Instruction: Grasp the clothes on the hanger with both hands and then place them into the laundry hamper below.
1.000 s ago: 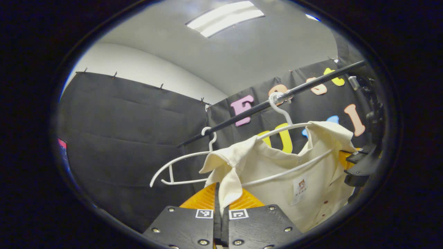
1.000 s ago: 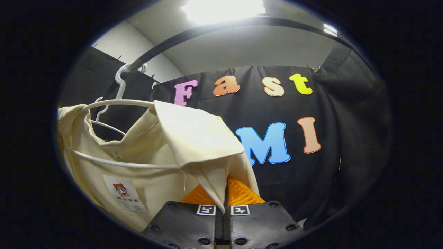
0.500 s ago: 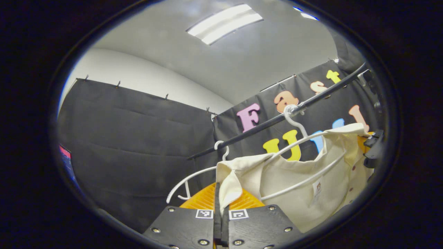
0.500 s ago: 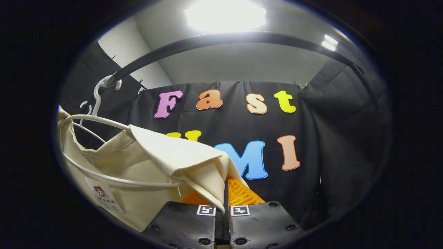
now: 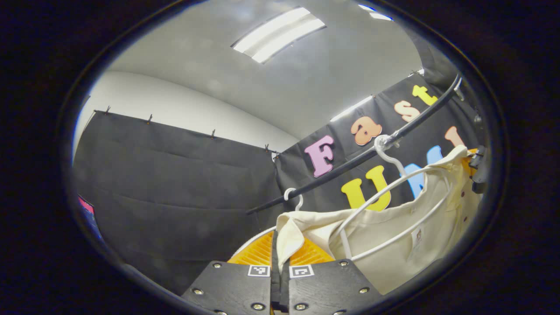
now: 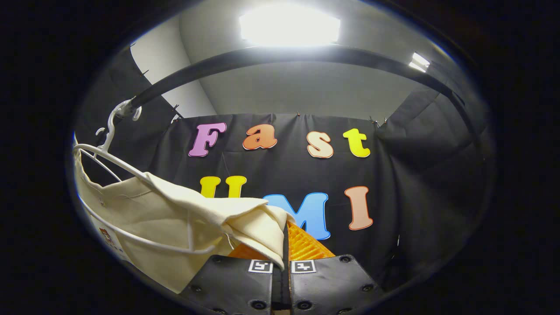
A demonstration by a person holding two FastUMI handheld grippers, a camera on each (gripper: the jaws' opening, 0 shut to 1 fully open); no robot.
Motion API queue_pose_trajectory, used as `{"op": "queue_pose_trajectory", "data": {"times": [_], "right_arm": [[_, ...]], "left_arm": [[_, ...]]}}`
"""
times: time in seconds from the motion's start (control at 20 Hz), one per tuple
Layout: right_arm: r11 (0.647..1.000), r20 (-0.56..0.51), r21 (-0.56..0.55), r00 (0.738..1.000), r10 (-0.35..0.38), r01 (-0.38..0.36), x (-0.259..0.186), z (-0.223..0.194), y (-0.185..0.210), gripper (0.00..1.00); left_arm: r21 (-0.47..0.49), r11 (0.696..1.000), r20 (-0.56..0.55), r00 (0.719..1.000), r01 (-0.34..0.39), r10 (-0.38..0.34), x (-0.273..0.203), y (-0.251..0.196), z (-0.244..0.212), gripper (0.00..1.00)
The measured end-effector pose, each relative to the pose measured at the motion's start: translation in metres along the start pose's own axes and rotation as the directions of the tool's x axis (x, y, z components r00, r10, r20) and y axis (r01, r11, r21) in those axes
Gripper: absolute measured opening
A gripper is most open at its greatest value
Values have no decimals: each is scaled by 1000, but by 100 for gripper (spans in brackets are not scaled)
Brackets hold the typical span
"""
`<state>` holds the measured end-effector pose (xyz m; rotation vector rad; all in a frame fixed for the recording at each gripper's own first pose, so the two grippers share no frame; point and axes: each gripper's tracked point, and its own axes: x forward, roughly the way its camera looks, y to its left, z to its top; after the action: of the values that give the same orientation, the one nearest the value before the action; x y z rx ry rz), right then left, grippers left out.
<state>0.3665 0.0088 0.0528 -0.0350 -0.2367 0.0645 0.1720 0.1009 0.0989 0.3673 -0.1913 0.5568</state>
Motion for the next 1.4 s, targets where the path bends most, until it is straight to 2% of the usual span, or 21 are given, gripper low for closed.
{"op": "queue_pose_trajectory", "data": {"times": [0.25, 0.5, 0.8, 0.9, 1.2, 1.4], "right_arm": [[999, -16, 11, 999, 34, -34, 22, -16, 8, 0], [988, -60, 131, 994, 90, -82, 46, -32, 18, 0], [961, -190, 231, 962, 196, -150, 66, -80, 46, 1], [952, -228, 261, 949, 219, -157, 66, -96, 52, 1], [952, -261, 248, 934, 243, -178, 57, -116, 59, 1], [954, -303, 239, 919, 251, -182, 38, -130, 60, 1]], "left_arm": [[21, 1000, 15, 1000, 1, -1, 19, 4, -6, 1], [40, 999, 22, 1000, 17, -18, 33, 4, -9, 1], [19, 999, -24, 999, 48, -48, 44, -4, -32, 1], [22, 998, -42, 997, 59, -58, 46, -7, -42, 1], [62, 996, -75, 995, 68, -64, 33, -11, -66, 0], [46, 995, -125, 989, 87, -81, 24, -12, -90, 1]]}}
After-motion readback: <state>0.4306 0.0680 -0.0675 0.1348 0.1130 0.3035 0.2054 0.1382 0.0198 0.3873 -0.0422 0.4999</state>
